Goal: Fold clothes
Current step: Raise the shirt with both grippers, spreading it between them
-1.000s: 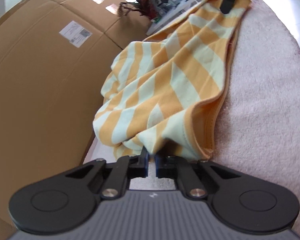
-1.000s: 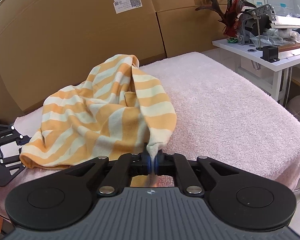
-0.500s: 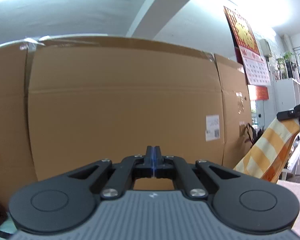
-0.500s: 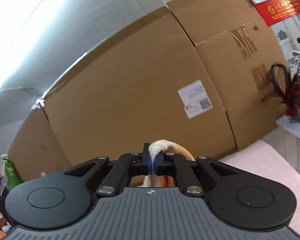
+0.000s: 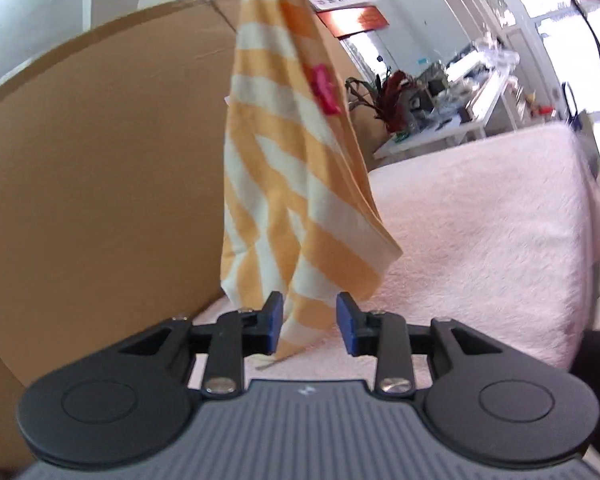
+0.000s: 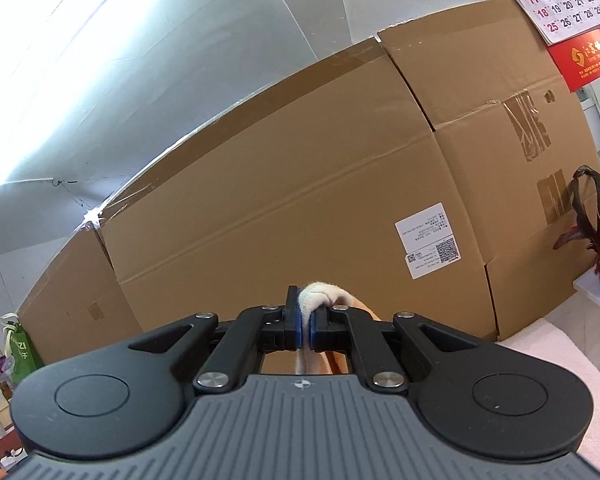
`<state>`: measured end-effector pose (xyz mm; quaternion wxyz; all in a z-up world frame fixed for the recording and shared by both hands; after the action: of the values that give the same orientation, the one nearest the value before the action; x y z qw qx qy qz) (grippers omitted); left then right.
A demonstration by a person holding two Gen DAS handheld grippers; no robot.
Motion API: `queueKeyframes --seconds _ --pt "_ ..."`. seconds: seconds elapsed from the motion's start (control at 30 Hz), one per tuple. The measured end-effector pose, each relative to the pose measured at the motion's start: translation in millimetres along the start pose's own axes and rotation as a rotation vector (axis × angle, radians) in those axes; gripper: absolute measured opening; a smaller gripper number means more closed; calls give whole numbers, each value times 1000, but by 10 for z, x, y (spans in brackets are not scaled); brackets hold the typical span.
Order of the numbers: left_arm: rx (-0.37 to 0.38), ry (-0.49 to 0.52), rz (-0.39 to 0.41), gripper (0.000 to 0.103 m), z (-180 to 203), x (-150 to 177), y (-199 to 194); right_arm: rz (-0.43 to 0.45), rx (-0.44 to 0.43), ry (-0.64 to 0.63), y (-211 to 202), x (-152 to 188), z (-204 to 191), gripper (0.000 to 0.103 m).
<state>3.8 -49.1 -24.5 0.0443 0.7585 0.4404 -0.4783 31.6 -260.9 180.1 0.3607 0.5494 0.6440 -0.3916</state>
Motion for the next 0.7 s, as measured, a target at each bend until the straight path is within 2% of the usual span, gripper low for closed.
queueKeyframes --seconds 0.03,0.13,0.17,0.2,0.27,0.33,0.4,0.43,0.5,0.53,0.6,0.63,0.67,0.7 --pt "-41 39 -4 41 59 -7 95 3 -4 -4 -10 -14 -23 5" --pt "-35 13 1 46 51 -34 276 11 -17 -16 -39 -56 -91 5" --pt "-23 35 -6 54 108 -34 310 14 -21 -20 -49 -70 -114 5" --pt "-11 58 -12 57 164 -34 345 17 -24 -23 -59 -82 -130 5" --pt "11 102 -25 61 275 -35 412 18 -30 -20 -66 -85 -124 5" --pt "-13 124 -39 63 317 -49 435 17 -38 -15 -64 -82 -119 5" --pt "-24 121 -52 74 338 -85 484 15 -55 -12 -64 -68 -137 5" --pt "-24 110 -59 85 335 -116 522 13 -63 -10 -68 -64 -152 5" --pt "-52 106 -49 88 329 -177 558 12 -80 -10 -83 -62 -186 5" --pt "-65 108 -40 84 326 -204 557 15 -85 -17 -106 -63 -204 5" --pt "-71 74 -32 53 268 -248 546 22 -95 -30 -152 -66 -240 5" --pt "-67 46 -33 28 234 -267 543 27 -96 -39 -177 -69 -256 5" --pt "-67 4 -32 18 175 -275 524 37 -86 -56 -207 -74 -268 5" --pt "-77 -38 -22 12 101 -278 479 46 -74 -74 -236 -79 -278 5"
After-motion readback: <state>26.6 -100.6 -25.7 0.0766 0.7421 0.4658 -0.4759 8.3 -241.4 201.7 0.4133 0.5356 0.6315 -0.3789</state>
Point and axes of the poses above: each gripper's, at about its wrist camera, not at the fingertips, and y roughly the way its jaws point, z to its right, x to its underside, the point moved 4 cm from there along y, roughly the way its jaws point, and after that the axes turned 9 degrees about x, right-handed, at the moved point
